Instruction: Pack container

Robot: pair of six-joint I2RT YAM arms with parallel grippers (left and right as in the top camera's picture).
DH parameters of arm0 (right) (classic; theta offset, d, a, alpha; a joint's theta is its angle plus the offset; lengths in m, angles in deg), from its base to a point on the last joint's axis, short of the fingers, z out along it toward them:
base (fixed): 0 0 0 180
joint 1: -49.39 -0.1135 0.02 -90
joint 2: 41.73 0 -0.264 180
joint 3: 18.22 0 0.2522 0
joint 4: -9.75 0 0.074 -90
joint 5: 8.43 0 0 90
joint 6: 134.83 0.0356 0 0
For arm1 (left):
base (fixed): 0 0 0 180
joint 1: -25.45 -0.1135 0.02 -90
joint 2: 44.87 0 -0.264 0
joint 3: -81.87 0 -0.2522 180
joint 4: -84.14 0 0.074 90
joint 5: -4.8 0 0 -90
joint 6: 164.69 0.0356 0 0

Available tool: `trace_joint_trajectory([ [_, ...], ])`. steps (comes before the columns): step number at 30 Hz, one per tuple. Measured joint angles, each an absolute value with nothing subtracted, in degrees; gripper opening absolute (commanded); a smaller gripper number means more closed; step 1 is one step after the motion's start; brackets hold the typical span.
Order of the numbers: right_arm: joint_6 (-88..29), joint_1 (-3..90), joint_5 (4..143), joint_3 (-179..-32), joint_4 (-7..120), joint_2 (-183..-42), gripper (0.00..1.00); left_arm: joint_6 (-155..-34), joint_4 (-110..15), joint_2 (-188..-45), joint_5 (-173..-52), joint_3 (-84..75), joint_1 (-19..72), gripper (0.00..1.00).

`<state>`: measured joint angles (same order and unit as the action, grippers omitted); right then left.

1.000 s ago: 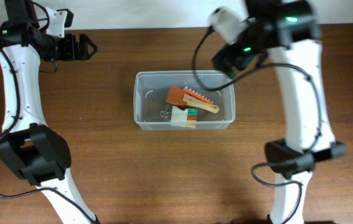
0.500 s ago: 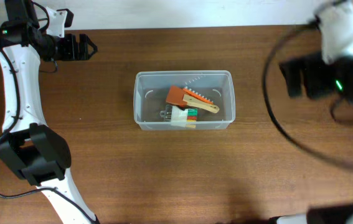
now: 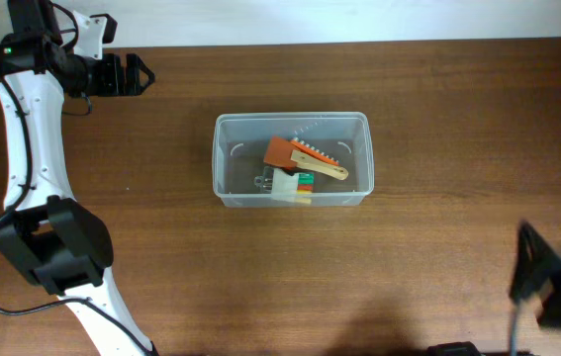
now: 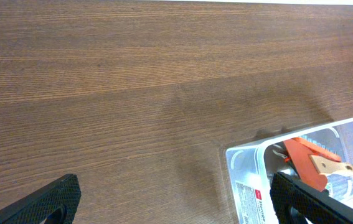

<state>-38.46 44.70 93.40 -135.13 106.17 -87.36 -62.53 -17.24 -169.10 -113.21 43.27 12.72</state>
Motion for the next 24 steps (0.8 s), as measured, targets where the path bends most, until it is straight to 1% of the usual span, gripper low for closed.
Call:
trace_joint_trajectory([
  [5, -37.02, 44.7, 93.54, -133.19, 106.38, -77.13, 0.99, -62.53, -17.24, -169.1, -113.21, 43.27, 12.72, 0.99],
  [10, -36.47, 44.7, 93.54, -133.03, 107.0, -72.32, 0.99, -62.53, -17.24, -169.1, -113.21, 43.27, 12.72, 0.99],
  [18, -36.01, 44.7, 92.66, -132.51, 116.4, -71.82, 0.99, -62.53, -17.24, -169.1, -113.21, 43.27, 12.72, 0.99],
  [24, -36.01, 44.7, 90.45, -132.49, 118.47, -71.82, 0.99, -62.53, -17.24, -169.1, -113.21, 43.27, 12.72, 0.99],
])
